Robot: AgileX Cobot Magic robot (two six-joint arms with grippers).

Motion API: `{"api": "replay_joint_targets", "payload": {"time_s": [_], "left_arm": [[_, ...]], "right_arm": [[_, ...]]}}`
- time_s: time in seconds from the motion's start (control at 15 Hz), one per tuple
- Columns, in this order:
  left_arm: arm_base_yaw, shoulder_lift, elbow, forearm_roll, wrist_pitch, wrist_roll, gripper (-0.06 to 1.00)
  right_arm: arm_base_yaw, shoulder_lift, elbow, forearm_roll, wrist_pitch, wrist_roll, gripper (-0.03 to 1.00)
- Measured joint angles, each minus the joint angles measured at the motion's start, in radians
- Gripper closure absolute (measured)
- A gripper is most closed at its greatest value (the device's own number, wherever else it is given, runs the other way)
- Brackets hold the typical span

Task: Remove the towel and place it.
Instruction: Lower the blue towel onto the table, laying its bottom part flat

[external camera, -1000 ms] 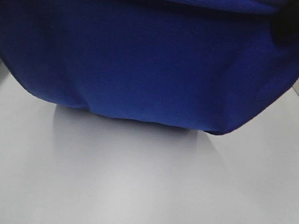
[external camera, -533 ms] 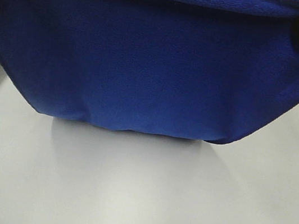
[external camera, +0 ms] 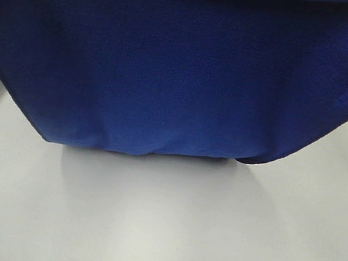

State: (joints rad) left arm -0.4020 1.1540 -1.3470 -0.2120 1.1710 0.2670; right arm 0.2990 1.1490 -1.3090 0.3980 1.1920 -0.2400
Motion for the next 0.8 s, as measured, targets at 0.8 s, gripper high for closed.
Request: {"api": "replay_joint_targets", "payload": {"time_s": [0.8], "left_arm": [[-0.001, 0.000, 0.000, 0.029, -0.006, 0.008, 0.94]], "right_arm": [[0.000, 0.000, -0.030, -0.011, 0.000, -0.021, 0.95]]}}
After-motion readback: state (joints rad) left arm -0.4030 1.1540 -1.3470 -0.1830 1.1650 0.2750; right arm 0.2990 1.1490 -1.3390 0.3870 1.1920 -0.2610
